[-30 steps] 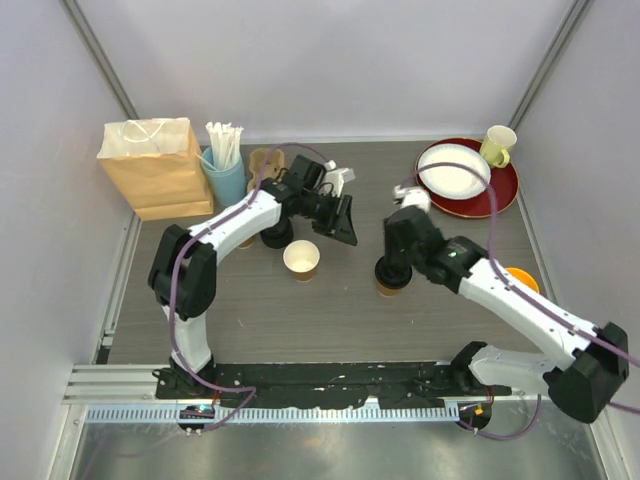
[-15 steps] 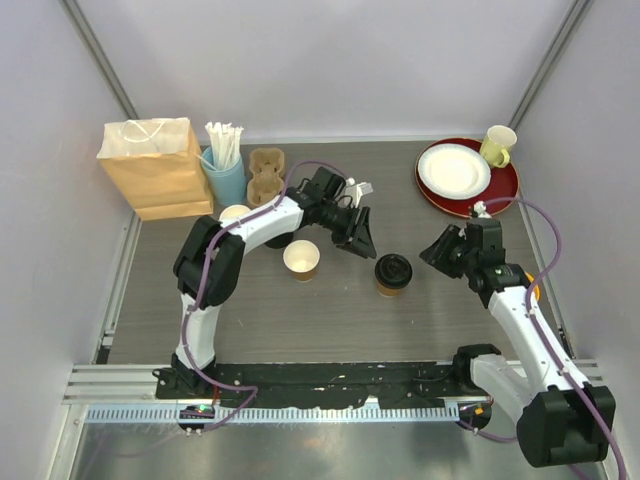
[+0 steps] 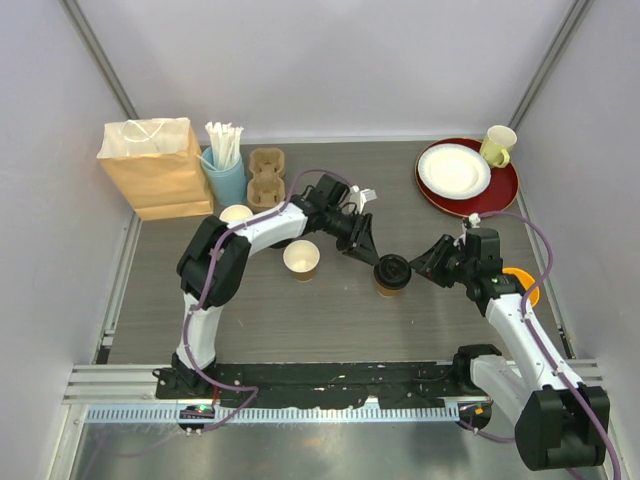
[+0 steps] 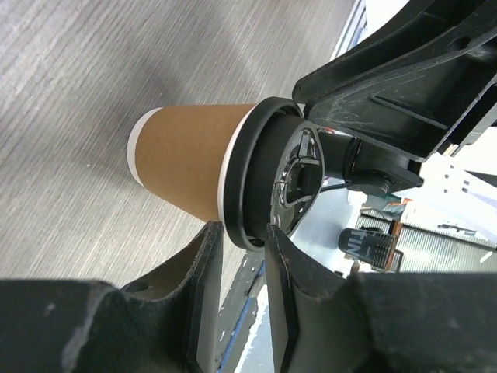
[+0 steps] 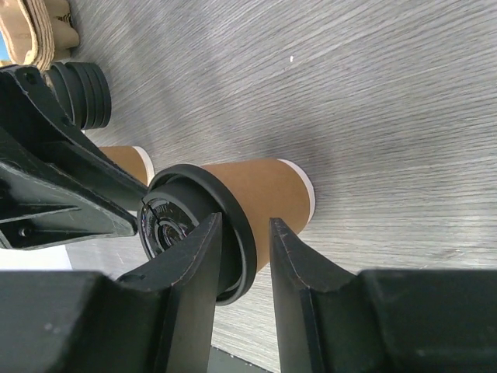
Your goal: Pack the takeout coffee
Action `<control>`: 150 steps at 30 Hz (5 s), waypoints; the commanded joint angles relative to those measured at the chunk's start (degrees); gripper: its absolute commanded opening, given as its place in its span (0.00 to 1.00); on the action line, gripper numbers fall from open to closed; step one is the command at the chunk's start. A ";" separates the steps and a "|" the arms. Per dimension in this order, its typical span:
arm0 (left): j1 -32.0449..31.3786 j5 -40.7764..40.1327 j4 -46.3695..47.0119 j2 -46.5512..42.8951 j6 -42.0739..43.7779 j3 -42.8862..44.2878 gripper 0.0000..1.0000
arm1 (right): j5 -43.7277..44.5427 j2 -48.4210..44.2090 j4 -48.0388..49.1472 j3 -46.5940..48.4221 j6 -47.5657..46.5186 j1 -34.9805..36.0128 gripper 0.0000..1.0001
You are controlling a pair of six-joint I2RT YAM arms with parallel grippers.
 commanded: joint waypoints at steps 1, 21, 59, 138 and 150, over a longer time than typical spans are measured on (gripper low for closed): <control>-0.35 1.46 2.59 0.52 -1.28 -0.85 0.31 | -2.05 -1.06 2.93 -0.88 0.72 -0.21 0.36; -1.32 2.61 4.88 1.49 -2.78 -4.71 0.03 | -1.00 -0.36 6.36 -6.68 1.87 -0.21 0.31; -2.29 -2.32 -1.70 4.40 2.49 -2.70 0.00 | 0.67 -1.15 7.33 -10.20 1.60 -0.39 0.28; 28.04 -9.70 -34.67 -15.57 103.83 -4.72 0.58 | -13.21 6.23 3.72 13.00 -22.30 2.86 0.44; 28.04 -11.19 -33.88 -10.20 105.24 -1.90 0.40 | -14.53 5.80 4.07 12.30 -22.57 2.95 0.44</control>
